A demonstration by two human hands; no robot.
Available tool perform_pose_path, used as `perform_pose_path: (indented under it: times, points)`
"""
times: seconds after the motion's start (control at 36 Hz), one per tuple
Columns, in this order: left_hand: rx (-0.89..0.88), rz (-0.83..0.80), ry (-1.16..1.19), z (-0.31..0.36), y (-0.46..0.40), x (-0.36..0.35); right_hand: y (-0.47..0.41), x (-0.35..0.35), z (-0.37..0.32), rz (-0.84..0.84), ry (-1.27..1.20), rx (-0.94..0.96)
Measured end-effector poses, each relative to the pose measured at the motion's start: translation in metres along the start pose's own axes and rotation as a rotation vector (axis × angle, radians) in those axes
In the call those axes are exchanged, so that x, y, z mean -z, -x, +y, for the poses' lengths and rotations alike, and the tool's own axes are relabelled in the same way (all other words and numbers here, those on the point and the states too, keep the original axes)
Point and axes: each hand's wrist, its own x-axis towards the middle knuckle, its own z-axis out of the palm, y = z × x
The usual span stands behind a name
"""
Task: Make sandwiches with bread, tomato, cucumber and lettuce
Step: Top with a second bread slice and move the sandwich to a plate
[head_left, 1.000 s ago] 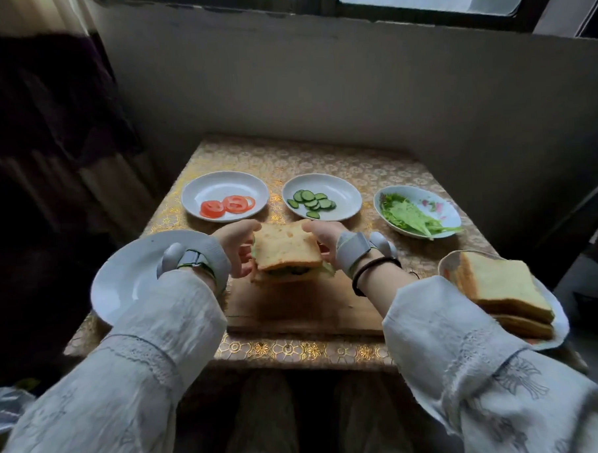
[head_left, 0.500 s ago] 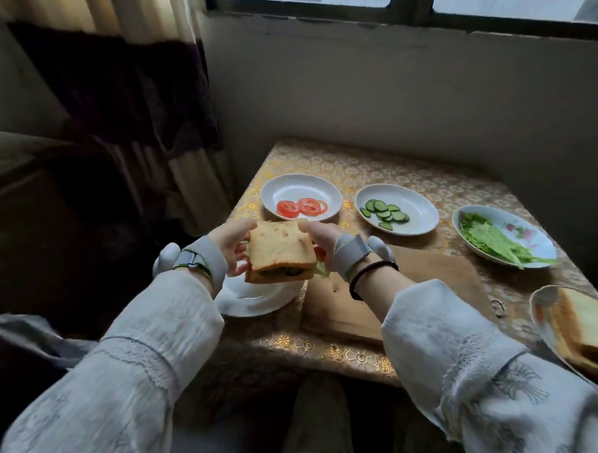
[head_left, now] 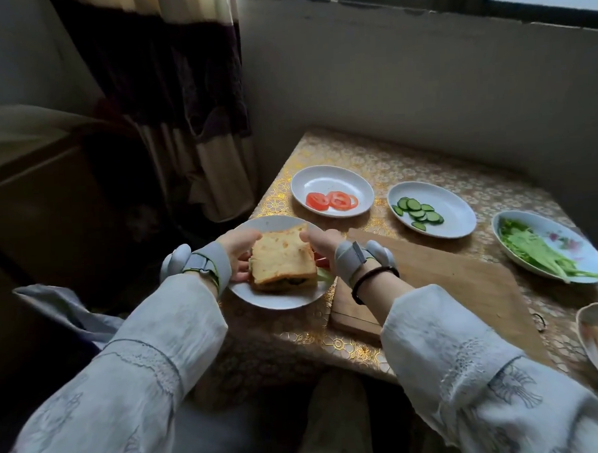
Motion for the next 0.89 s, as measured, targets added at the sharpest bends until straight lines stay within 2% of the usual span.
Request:
perform_pose_path:
  times: [0.31, 0.67, 0.89]
  points:
    - [-0.022, 0.039, -0.063, 0.002, -0.001, -0.001, 0.004, 0.001, -0.001, -0.005, 0.116, 0.032]
    - [-0.003, 0.075, 0.028, 0.004, 0.003, -0.003, 0.006, 0.001, 0.002, -0.049, 0.119, 0.05]
    - [-0.043, 0.107, -0.127, 0.006, 0.006, -0.011, 0.006, 0.006, 0.001, -0.044, 0.233, 0.103]
